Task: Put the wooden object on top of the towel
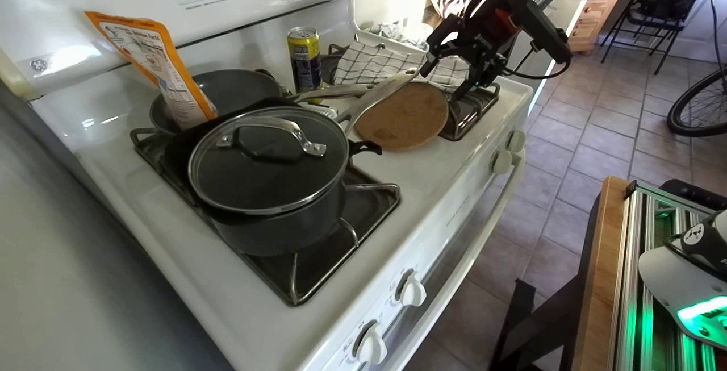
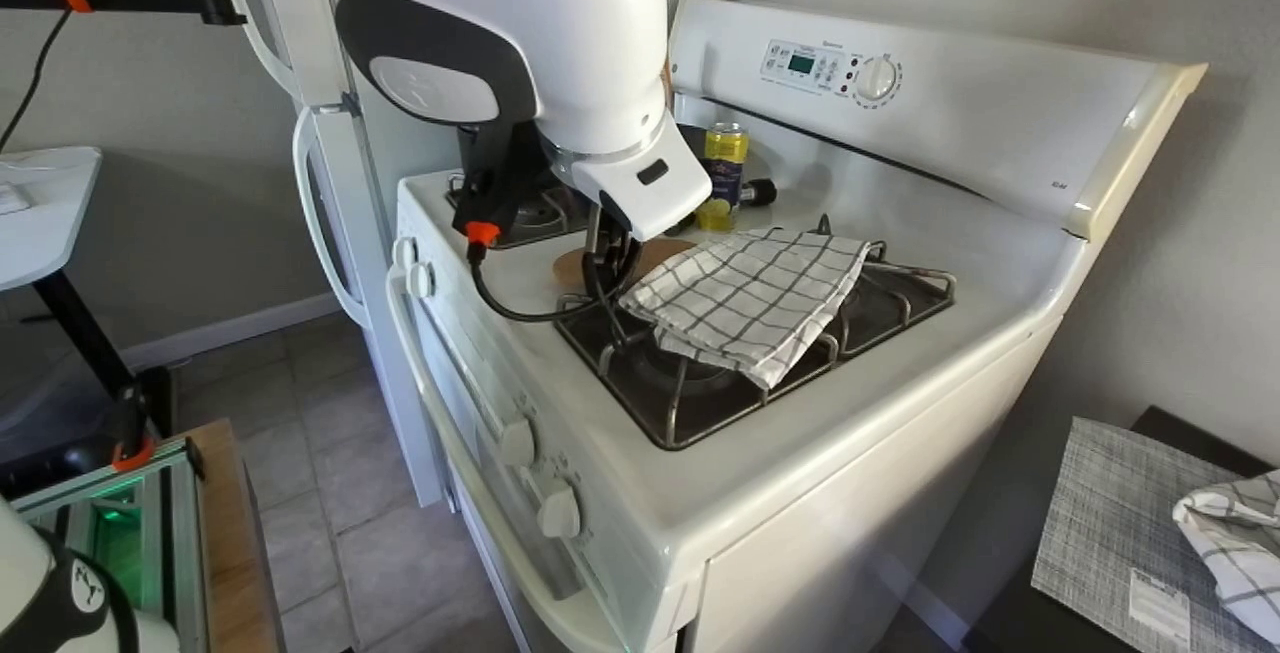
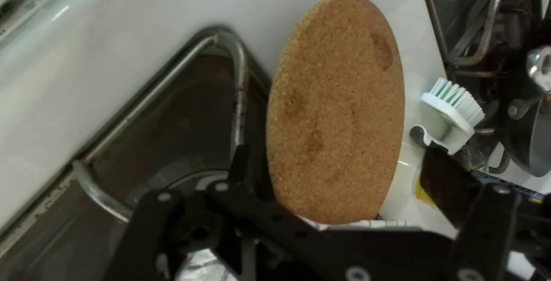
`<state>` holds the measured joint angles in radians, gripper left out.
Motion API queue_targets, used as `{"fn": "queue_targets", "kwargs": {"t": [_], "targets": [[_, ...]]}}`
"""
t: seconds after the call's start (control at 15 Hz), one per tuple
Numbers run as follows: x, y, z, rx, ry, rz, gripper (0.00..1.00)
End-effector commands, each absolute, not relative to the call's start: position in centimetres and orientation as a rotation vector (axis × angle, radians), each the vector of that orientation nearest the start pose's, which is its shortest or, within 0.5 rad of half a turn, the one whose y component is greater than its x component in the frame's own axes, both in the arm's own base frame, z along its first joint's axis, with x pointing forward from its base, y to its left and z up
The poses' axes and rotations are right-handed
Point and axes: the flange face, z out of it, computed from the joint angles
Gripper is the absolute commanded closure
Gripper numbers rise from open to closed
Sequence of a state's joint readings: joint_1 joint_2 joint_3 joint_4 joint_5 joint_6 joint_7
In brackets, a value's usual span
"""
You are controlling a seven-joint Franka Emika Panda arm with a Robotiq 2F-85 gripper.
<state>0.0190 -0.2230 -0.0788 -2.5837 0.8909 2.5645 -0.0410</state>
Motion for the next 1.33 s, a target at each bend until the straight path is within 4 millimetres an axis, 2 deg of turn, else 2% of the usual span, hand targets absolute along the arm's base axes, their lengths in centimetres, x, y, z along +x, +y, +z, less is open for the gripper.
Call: {"fn": "queue_targets", "kwargs": {"t": [0.0, 0.47, 1.07, 1.27], "targets": [[44.6, -3.3, 34.2, -2.400, 0.938, -0.262, 0.00], [44.9, -3.2, 33.0, -2.390, 0.958, -0.269, 0.00], [44.9, -2.8, 34.3, -2.362, 0.952, -0.306, 0.00], [45.3, -2.6, 33.6, -2.371, 0.947, -0.310, 0.00]]}}
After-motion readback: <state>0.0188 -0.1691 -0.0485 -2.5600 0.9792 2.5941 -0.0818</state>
